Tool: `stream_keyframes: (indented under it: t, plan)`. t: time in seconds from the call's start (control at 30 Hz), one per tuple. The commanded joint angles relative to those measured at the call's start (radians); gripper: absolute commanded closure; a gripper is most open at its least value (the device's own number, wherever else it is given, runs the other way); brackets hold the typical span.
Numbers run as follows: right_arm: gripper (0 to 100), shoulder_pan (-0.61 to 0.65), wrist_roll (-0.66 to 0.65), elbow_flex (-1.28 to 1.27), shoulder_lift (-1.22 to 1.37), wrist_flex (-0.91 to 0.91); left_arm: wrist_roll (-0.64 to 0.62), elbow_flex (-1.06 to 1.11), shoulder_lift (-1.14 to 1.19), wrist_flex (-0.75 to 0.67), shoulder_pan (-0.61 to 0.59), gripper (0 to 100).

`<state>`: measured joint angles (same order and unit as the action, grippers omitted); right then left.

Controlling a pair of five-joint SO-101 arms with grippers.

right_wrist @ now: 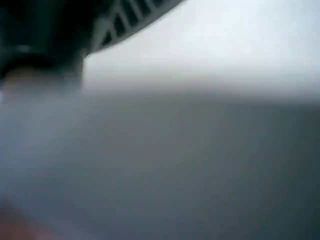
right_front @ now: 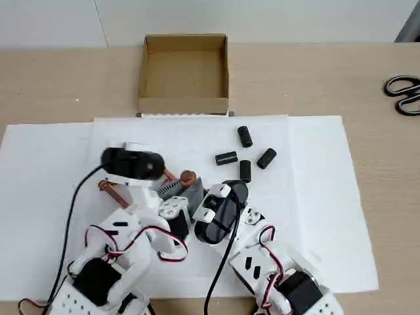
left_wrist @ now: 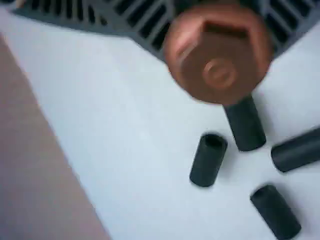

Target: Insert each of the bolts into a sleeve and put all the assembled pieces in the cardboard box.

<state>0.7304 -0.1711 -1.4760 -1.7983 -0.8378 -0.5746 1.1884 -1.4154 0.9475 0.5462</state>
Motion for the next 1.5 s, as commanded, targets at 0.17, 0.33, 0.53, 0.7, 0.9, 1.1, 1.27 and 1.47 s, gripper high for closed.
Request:
stream_keyframes:
  t: [0.17, 0.33, 0.53, 0.7, 0.9, 1.1, 1.27, 1.47]
  plan:
    - [99.5, -0.018, -0.002, 0.101, -0.015, 0.042, 0.043, 0.087, -0.002, 0.011, 0.049, 100]
    - [99.5, -0.021, -0.002, 0.110, -0.015, 0.036, 0.044, 0.090, -0.002, 0.011, 0.051, 100]
    - [99.5, -0.021, -0.002, 0.110, -0.015, 0.035, 0.120, 0.090, -0.002, 0.014, 0.051, 97]
    - [99.5, -0.021, -0.002, 0.110, -0.015, 0.035, 0.121, 0.090, -0.002, 0.012, 0.046, 80]
    - [99.5, -0.021, -0.002, 0.110, -0.015, 0.033, 0.124, 0.084, -0.002, 0.014, 0.044, 74]
    - [99.5, -0.021, 0.000, 0.095, -0.015, 0.033, 0.123, 0.015, -0.002, 0.017, 0.044, 74]
    - [99.5, -0.022, 0.000, 0.061, -0.015, 0.033, 0.123, -0.062, 0.003, 0.017, 0.046, 74]
    - [99.5, -0.022, 0.000, 0.029, -0.015, 0.033, 0.123, -0.120, 0.003, 0.017, 0.046, 74]
